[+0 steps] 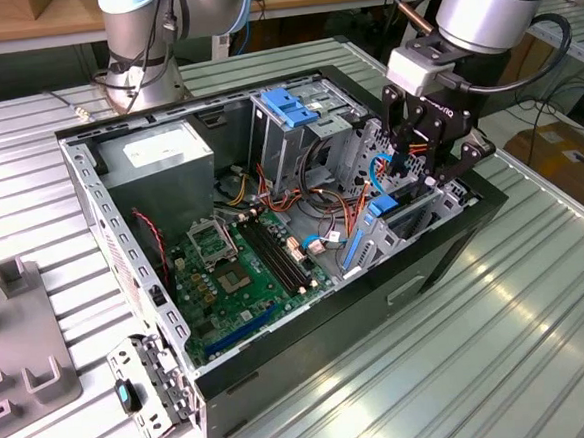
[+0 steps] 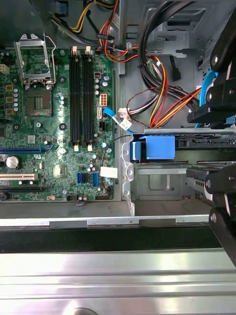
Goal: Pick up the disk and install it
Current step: 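Insert the first disk wire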
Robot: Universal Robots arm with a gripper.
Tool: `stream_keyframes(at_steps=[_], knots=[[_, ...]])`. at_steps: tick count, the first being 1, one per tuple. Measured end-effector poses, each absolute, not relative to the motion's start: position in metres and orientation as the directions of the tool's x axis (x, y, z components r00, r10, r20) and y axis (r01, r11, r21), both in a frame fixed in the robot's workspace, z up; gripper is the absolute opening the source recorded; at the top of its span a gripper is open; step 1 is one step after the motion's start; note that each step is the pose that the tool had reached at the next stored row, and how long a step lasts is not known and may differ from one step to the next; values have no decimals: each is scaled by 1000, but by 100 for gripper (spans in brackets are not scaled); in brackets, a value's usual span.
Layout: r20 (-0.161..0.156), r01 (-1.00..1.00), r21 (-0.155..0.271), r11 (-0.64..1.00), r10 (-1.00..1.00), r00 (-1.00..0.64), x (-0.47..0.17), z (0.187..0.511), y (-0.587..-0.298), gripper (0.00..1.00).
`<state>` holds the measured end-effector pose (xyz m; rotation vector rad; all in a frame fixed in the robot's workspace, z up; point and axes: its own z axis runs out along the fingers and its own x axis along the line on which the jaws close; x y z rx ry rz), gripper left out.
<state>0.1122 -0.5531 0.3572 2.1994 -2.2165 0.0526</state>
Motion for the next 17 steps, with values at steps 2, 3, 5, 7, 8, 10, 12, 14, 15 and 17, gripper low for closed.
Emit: stream_keyframes(at_steps=[2,3,5,7,8,10,12,14,15,17], knots=[[37,-1000,-11,8,-999,-8,112,357,-553,49],[37,-1000,-11,8,-999,-8,112,357,-553,49],[37,-1000,-11,8,-999,-8,112,357,-553,49],[37,-1000,-11,8,-999,-8,112,357,-553,49],[37,-1000,-11,8,-999,-8,112,357,-553,49],[37,-1000,-11,7,-999,-8,113,357,-553,49],[37,-1000,-11,8,-999,-8,115,357,-553,49],[37,-1000,-11,8,-999,-8,117,357,-553,49],[37,-1000,-11,8,-999,-8,118,357,-553,49],[37,-1000,-11,7,-999,-8,118,359,-552,49]])
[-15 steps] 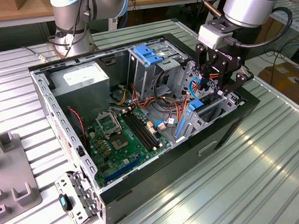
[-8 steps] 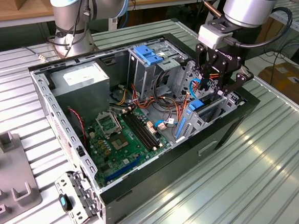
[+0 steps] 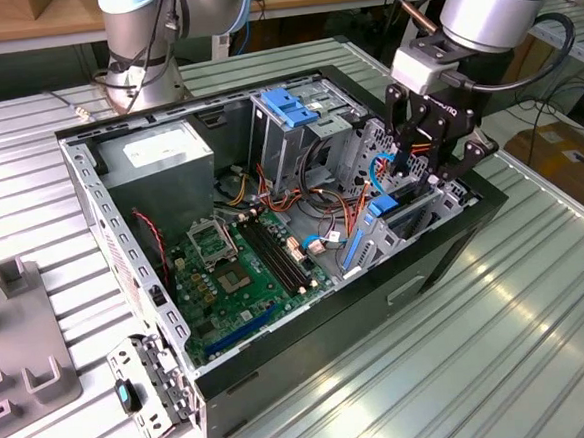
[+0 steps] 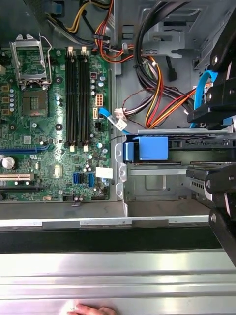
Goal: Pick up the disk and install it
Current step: 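Insert the first disk wire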
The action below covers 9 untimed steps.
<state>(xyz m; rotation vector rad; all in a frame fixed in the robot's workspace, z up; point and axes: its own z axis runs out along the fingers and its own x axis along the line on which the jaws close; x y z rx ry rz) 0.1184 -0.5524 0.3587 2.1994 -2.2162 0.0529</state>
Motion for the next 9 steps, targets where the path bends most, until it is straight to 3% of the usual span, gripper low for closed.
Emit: stream_keyframes(at_steps=[9], knots=[[39,-1000,-11,7,-999,-8,124,371,-544,49]])
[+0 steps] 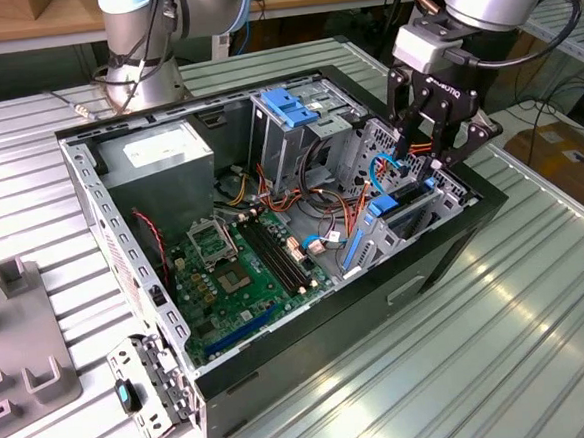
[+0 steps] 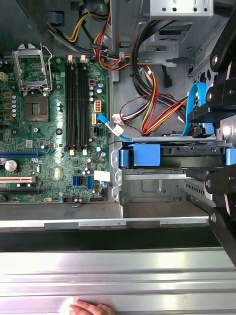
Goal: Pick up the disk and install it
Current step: 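Insert the first disk wire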
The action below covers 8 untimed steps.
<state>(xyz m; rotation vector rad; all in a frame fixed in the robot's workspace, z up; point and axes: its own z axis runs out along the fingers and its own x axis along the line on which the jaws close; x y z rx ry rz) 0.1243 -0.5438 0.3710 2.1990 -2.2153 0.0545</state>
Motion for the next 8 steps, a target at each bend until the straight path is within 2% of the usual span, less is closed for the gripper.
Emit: stream_keyframes(at_steps=[8], knots=[[48,-1000,-11,7,-999,-8,133,360,-538,49]])
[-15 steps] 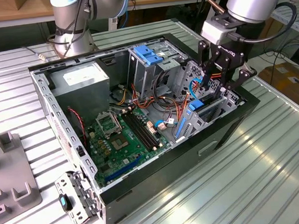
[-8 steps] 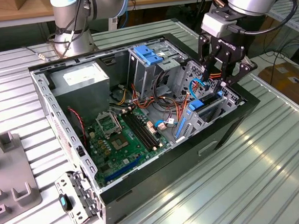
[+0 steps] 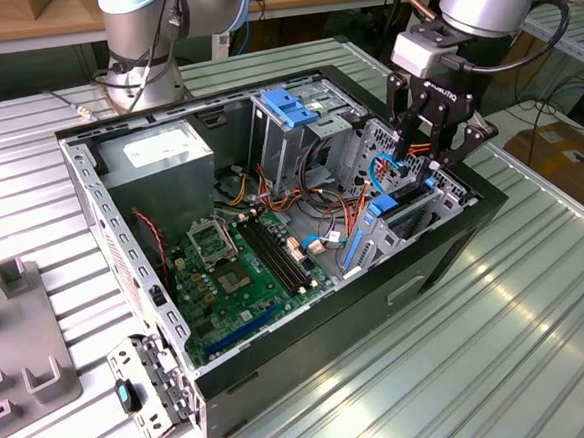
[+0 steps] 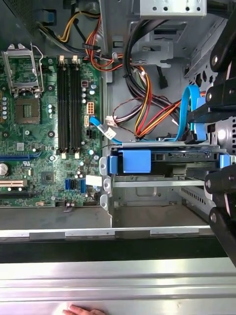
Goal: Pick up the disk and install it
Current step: 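Insert the first disk wire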
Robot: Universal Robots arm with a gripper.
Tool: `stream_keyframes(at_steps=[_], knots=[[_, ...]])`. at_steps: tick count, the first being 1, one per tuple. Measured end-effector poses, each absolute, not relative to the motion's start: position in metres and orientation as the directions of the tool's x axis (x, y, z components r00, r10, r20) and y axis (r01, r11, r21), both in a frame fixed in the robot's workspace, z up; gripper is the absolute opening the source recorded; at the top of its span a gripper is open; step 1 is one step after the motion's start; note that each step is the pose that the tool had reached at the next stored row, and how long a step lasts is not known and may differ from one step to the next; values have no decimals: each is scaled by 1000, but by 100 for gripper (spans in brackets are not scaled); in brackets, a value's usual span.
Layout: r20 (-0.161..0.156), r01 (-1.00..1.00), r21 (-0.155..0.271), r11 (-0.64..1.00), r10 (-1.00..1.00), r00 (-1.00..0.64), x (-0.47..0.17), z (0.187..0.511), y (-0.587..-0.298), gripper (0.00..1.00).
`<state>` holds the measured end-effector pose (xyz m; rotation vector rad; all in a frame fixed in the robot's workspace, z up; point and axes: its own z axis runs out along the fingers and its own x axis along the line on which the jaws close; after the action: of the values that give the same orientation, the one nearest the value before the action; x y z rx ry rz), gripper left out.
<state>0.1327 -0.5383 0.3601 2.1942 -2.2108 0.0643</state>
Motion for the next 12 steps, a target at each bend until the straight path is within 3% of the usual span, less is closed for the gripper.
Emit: stream_keyframes(at_steps=[10,12], knots=[[49,-1000,-11,7,-999,-8,133,355,-538,49],[49,-1000,-11,7,-999,-8,133,355,-538,41]])
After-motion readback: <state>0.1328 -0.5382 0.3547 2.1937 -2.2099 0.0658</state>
